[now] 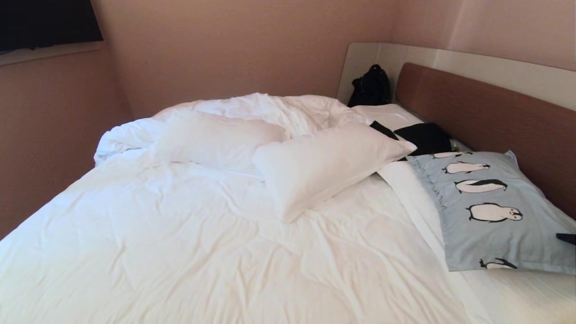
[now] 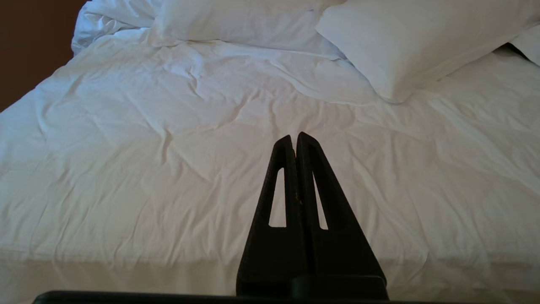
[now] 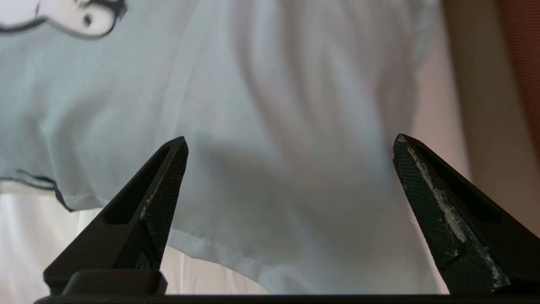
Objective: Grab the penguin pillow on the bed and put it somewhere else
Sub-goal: Place the pillow at the bedside
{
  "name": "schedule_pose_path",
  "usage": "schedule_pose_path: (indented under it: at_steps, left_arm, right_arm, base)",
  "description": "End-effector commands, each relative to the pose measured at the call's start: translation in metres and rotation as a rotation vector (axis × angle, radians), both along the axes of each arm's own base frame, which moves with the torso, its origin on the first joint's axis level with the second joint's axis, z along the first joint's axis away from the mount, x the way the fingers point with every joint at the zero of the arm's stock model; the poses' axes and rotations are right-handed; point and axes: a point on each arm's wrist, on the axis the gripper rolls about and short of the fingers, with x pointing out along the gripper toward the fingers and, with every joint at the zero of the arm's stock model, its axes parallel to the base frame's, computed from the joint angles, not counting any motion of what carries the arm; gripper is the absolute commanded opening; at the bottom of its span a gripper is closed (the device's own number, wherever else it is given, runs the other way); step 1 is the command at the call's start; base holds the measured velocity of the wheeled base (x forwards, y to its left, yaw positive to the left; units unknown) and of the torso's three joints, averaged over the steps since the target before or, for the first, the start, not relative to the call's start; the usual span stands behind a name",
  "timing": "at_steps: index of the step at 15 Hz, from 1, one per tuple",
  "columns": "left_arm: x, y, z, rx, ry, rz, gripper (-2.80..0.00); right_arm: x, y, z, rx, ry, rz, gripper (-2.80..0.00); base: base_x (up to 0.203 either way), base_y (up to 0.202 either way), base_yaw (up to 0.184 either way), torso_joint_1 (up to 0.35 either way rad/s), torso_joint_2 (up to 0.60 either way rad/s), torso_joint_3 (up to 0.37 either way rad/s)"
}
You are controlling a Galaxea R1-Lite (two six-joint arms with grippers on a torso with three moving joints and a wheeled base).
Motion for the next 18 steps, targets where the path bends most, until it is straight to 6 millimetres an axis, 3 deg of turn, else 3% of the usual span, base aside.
schedule_pose_path:
  at_steps: [1,5,6,13,18]
  left_arm:
    - [0.000,0.000,0.000,0.000,-0.001,0.001,-2.80]
    - [0.000,0.000,0.000,0.001,-0.001,0.001,-2.80]
    - [0.000,0.000,0.000,0.001,-0.001,0.001,-2.80]
    - [0.000,0.000,0.000,0.000,-0.001,0.001,-2.80]
    - [0.000,0.000,0.000,0.001,-0.001,0.001,-2.80]
  right_arm:
    - [0.004,-0.002,-0.017,0.012,0.006,0.049,0.00]
    - [0.012,-0.006,-0.038,0.049,0.028,0.062,0.00]
    - [0.014,-0.009,-0.042,0.057,0.032,0.063,-2.80]
    - [0.020,-0.016,-0.045,0.099,0.028,0.041,-2.80]
    - [0.030,-0.032,-0.011,0.198,-0.054,-0.076,-2.80]
  base:
    - [0.000,0.000,0.000,0.000,0.00,0.000]
    - [0.000,0.000,0.000,0.000,0.00,0.000]
    - [0.000,0.000,0.000,0.000,0.00,0.000]
    - [0.000,0.000,0.000,0.000,0.00,0.000]
    - [0.000,0.000,0.000,0.000,0.00,0.000]
